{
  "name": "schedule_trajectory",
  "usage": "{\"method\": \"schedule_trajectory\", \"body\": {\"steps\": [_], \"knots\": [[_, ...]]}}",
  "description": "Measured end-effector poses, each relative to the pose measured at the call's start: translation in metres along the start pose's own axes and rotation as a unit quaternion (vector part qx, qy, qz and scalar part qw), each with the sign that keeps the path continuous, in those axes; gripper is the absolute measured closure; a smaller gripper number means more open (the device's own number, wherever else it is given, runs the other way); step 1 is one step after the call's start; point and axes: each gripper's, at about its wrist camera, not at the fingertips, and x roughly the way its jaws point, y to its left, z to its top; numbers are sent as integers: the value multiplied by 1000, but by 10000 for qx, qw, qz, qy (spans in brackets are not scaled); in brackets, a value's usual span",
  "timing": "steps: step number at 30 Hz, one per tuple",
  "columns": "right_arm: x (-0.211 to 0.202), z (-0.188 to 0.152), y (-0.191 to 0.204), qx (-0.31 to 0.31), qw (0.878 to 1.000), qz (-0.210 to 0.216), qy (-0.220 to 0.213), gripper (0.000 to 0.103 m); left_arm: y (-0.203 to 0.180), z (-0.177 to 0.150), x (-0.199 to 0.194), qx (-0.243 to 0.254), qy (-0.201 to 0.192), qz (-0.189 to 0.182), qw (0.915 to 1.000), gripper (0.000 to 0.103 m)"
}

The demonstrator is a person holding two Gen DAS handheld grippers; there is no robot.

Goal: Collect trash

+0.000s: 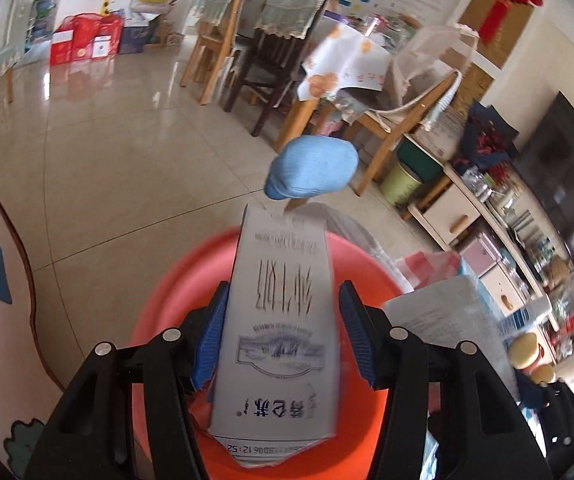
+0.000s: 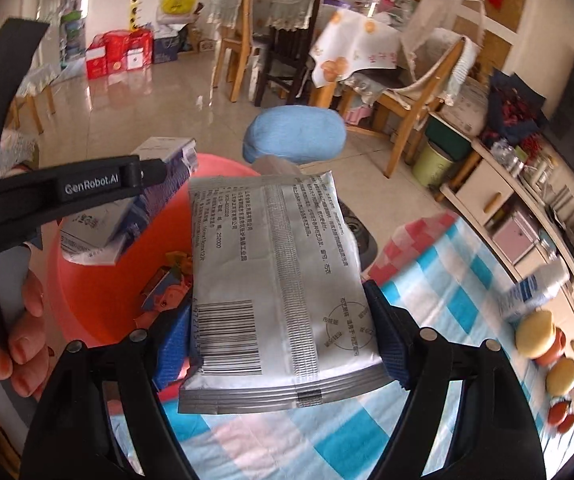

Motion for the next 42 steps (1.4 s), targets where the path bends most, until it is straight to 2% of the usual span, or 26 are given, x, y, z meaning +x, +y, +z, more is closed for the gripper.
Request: {"method": "schedule_trajectory", "body": {"steps": [3, 5, 6, 10, 13, 16, 20, 30, 34, 39, 42], "knots": [[9, 1, 5, -39, 9997, 241, -9, 20, -2, -2, 6, 57, 67, 62, 9999, 30], [8, 0, 3, 171, 9988, 438, -139, 19, -3, -1, 6, 86, 24, 73, 9999, 28], [6, -2, 0, 320, 9980, 500, -217, 19, -4, -1, 5, 94, -19, 99, 9999, 23], [-5, -10, -6, 578, 9965, 433, -427, 19, -10, -3, -1, 206, -163, 142, 9996, 14], [-16, -21, -12, 768, 9955, 134, -536, 16, -17, -3, -4, 327, -204, 169, 9991, 14], [-25, -33, -26, 1141, 9915, 205, -591, 16, -18, -2, -6, 321, -262, 96, 9991, 10], [-33, -50, -39, 1383, 9888, 100, -547, 16, -24, -4, -11, 407, -384, 62, 9984, 8], [-48, -108, -68, 1906, 9806, -282, -348, 16, -68, -20, -23, 1184, -633, 93, 9909, 6], [-59, -125, -84, 2123, 9754, -455, -382, 16, -87, -30, -29, 1442, -676, -83, 9872, 6], [-75, -145, -103, 2305, 9694, -711, -450, 16, -103, -43, -37, 1485, -723, -403, 9854, 6], [-87, -156, -114, 2418, 9652, -864, -497, 16, -112, -50, -42, 1566, -792, -465, 9834, 6]]}}
